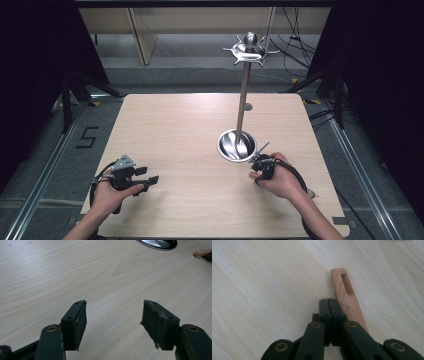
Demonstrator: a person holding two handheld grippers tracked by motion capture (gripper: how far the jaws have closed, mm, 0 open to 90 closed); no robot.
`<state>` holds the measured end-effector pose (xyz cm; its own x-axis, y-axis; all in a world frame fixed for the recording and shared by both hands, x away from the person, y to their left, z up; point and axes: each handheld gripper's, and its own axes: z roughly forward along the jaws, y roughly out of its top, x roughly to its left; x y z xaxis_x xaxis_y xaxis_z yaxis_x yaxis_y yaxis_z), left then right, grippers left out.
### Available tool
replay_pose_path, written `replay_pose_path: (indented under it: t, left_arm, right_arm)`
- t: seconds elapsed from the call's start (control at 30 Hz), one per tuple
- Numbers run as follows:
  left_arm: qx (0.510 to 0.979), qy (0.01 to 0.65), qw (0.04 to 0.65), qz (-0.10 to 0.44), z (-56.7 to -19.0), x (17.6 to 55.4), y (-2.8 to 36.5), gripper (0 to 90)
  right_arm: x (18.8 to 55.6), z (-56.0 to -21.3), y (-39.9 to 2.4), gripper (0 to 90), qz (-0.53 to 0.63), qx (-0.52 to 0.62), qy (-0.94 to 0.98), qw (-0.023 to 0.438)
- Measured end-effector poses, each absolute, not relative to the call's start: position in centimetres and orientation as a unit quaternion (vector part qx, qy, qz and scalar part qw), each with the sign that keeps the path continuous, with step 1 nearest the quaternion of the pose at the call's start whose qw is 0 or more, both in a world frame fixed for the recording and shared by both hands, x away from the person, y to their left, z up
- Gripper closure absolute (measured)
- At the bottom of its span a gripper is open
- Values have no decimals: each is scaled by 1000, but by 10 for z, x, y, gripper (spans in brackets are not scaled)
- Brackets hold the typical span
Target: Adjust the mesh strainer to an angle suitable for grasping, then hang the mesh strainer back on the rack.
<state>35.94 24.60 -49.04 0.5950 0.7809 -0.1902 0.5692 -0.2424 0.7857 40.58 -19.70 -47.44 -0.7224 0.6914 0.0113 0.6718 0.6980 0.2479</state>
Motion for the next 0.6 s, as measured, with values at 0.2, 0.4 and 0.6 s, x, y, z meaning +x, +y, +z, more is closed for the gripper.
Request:
replay_pose_path:
  t: [0.2, 0.4, 0.6]
  left_arm:
    - [779, 433, 436, 121, -490, 361, 246, 356]
    - [786, 430, 426, 128, -490, 363, 244, 357]
    - [783, 431, 431, 123, -491, 361, 244, 357]
  right_arm:
    - [411, -476, -209, 900, 122, 392, 910, 57]
    - [408, -471, -215, 846, 132, 404, 904, 53]
    - [395, -446, -236, 691, 154, 393, 904, 66]
